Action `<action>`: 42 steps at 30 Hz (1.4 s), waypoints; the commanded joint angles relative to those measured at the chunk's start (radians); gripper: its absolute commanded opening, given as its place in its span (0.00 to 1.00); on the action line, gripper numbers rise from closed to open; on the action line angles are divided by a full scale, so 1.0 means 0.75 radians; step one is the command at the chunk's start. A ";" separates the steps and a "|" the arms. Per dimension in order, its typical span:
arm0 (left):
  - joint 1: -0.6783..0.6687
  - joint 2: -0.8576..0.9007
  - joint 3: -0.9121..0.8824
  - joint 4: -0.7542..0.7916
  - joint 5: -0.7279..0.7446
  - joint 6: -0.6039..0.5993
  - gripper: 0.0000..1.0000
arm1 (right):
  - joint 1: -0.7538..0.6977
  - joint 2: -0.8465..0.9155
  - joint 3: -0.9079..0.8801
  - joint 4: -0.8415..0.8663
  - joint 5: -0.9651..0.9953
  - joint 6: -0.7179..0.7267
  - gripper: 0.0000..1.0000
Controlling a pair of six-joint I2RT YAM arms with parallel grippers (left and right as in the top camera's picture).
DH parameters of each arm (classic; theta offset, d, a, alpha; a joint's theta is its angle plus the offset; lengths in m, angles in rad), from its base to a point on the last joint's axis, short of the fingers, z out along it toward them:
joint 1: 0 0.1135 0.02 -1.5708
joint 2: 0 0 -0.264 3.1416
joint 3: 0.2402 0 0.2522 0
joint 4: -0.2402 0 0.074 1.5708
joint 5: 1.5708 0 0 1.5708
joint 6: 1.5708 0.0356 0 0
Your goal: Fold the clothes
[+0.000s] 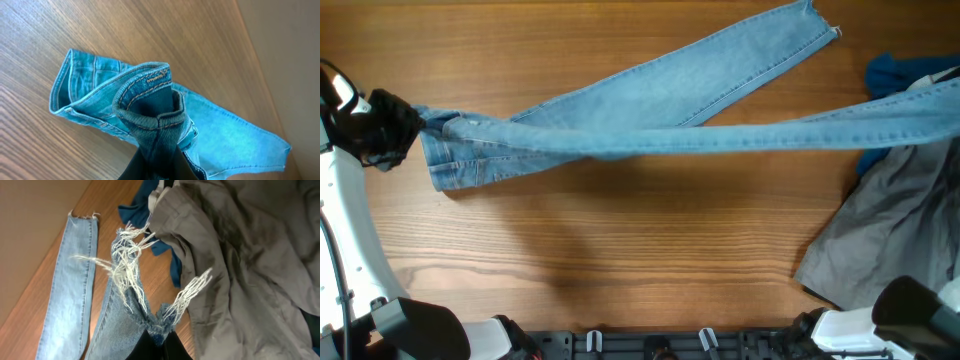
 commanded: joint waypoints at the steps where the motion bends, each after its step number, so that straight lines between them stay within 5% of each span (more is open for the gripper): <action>1: 0.014 -0.018 0.025 0.006 -0.041 0.080 0.04 | -0.027 -0.045 0.040 -0.017 0.167 0.008 0.04; 22: 0.055 0.033 0.093 -0.040 -0.042 0.249 0.04 | -0.034 -0.166 0.040 -0.131 0.192 0.008 0.04; 29: 0.056 0.267 0.382 -0.254 -0.055 0.304 0.04 | -0.034 -0.251 0.040 -0.131 0.171 0.010 0.04; 35: 0.066 0.453 0.680 -0.493 -0.333 0.273 0.04 | -0.034 -0.273 0.039 -0.131 0.138 -0.005 0.04; 42: 0.065 0.457 0.698 -0.520 -0.299 0.213 0.04 | -0.009 -0.221 0.036 -0.130 -0.023 -0.096 0.04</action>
